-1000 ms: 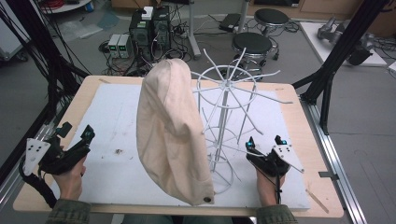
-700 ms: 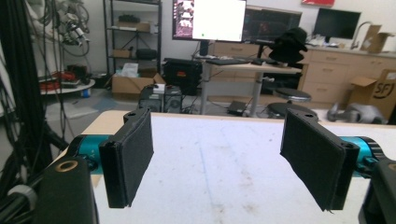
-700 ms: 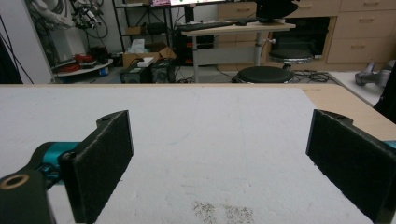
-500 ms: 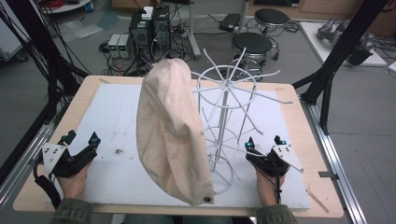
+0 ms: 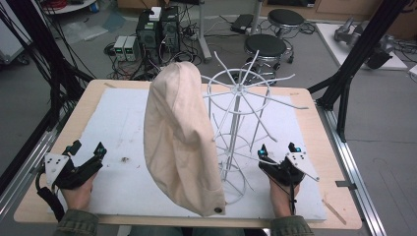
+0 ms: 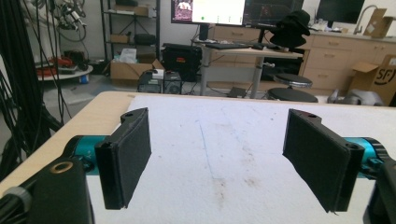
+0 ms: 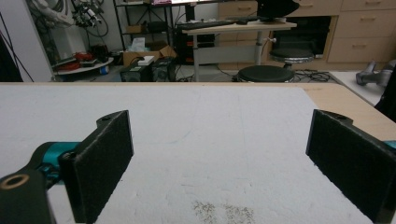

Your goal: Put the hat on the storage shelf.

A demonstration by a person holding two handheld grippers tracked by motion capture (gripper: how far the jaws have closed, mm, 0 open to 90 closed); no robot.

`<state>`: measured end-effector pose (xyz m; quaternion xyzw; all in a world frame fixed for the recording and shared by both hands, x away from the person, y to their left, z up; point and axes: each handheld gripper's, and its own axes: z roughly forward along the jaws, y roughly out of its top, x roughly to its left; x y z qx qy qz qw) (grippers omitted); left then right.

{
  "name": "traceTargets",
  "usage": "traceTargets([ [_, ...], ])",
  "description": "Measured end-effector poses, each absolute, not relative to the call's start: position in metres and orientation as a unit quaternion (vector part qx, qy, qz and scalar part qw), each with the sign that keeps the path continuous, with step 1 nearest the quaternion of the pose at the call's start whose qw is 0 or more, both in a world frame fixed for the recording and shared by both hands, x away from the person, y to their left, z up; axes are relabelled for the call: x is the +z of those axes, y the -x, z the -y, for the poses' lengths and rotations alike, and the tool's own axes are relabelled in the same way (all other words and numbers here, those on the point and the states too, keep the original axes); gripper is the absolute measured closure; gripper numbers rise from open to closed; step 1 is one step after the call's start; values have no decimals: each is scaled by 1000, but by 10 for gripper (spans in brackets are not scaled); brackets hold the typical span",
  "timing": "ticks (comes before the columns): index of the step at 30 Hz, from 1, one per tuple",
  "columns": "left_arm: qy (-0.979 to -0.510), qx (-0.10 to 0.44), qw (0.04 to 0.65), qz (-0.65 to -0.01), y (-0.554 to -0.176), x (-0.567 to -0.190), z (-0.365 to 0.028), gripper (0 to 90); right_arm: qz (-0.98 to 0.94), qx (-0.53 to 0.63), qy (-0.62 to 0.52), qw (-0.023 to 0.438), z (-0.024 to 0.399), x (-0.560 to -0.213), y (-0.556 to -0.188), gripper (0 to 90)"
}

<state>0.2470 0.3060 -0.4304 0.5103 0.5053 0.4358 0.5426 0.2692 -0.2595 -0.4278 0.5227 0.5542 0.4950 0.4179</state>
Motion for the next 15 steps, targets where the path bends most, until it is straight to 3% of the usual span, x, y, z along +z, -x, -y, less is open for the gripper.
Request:
traceTargets([
  [15, -485, 431, 556, -520, -244, -430, -312, 241, -558, 493, -526, 411, 260, -428, -270, 62],
])
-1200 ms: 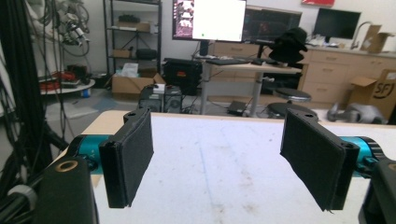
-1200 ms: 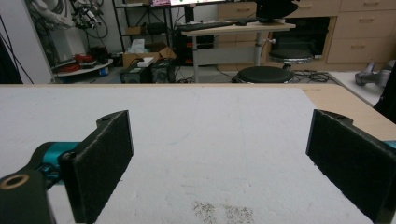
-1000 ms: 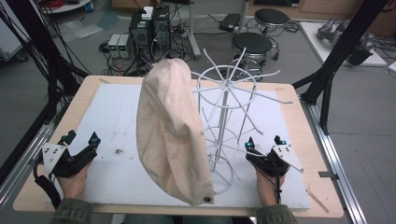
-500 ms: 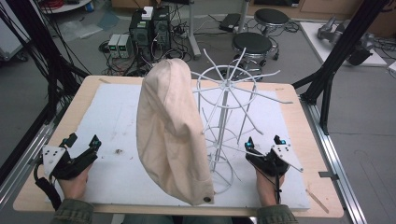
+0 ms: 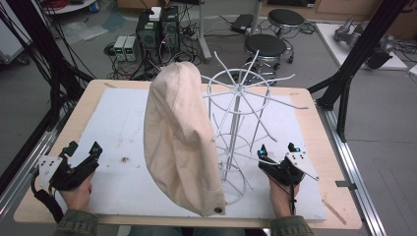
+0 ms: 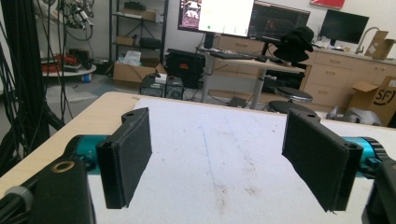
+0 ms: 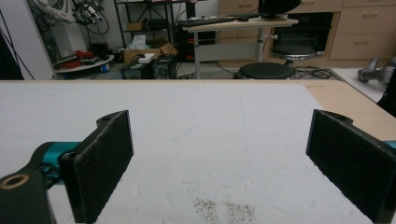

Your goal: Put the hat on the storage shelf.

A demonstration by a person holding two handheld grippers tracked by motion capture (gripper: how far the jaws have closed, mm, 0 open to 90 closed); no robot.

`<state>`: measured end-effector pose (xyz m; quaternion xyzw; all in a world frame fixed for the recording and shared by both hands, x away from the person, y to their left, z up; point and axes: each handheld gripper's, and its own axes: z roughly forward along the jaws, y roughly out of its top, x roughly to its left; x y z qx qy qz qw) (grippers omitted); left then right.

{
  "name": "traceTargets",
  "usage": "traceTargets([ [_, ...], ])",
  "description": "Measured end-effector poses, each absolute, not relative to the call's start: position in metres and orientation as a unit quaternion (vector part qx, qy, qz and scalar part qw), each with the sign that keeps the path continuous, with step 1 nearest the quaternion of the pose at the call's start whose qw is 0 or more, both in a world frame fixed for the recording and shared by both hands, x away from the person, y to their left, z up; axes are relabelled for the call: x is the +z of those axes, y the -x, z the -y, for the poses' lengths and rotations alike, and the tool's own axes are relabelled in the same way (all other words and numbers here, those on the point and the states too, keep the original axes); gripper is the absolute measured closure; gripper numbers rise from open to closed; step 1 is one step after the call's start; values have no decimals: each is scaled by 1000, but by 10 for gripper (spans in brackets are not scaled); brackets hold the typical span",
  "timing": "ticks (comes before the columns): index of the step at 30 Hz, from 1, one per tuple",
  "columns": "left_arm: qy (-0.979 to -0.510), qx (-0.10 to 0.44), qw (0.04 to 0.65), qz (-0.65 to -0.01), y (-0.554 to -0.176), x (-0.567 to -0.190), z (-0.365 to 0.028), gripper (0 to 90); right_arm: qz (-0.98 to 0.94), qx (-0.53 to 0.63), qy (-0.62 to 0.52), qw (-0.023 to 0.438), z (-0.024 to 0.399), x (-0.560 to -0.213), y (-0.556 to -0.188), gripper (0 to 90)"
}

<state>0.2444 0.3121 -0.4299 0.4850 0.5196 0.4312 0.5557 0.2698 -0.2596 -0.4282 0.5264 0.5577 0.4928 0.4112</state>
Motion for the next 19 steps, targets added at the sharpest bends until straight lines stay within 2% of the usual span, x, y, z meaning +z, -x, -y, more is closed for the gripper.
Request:
traceTargets([
  [19, -497, 418, 555, -520, -248, -435, -307, 241, -562, 488, -528, 408, 260, -429, -272, 62],
])
